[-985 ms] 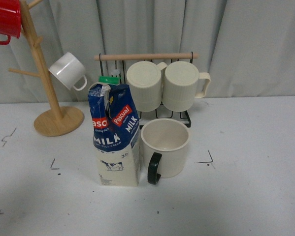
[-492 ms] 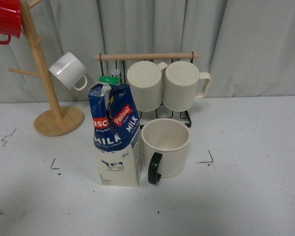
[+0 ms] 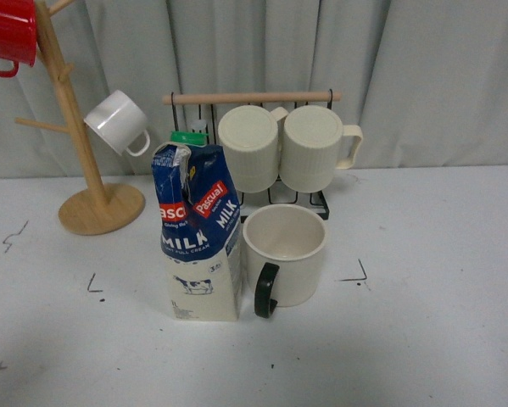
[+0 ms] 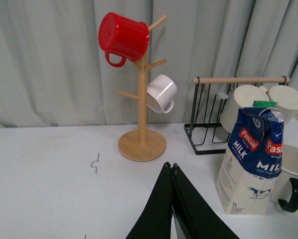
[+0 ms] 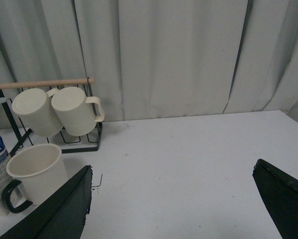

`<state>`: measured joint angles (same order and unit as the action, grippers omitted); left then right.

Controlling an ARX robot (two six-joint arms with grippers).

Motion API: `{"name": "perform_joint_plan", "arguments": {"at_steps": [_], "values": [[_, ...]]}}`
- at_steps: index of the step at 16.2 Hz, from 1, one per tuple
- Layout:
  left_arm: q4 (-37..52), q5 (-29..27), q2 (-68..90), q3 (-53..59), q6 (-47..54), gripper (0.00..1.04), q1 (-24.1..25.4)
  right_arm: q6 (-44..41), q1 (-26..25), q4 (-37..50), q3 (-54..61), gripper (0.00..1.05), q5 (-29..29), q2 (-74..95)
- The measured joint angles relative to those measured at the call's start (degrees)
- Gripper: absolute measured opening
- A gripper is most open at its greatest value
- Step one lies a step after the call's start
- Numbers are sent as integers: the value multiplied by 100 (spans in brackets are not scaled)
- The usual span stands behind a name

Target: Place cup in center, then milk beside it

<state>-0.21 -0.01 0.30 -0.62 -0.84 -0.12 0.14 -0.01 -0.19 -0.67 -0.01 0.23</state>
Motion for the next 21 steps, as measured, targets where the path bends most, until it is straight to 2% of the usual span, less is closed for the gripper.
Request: {"name": "perform_joint_plan", "arguments": {"at_steps": [4, 5, 9, 10, 12, 21], "values": [[2, 0, 0, 0, -4, 2, 0, 0, 0, 0, 0, 98, 0, 0], [2, 0, 0, 0, -2, 10, 2, 0, 0, 0, 0, 98, 0, 0], [2, 0, 0, 0, -2, 57, 0, -2, 0, 0, 0, 98, 0, 0], [2, 0, 0, 0, 0, 73, 0, 0, 0, 0, 0, 98, 0, 0], [2, 0, 0, 0, 0, 98, 0, -2, 0, 0, 0, 98, 0, 0], [2, 0, 0, 0, 4, 98, 0, 0, 0, 0, 0, 98, 0, 0]]}}
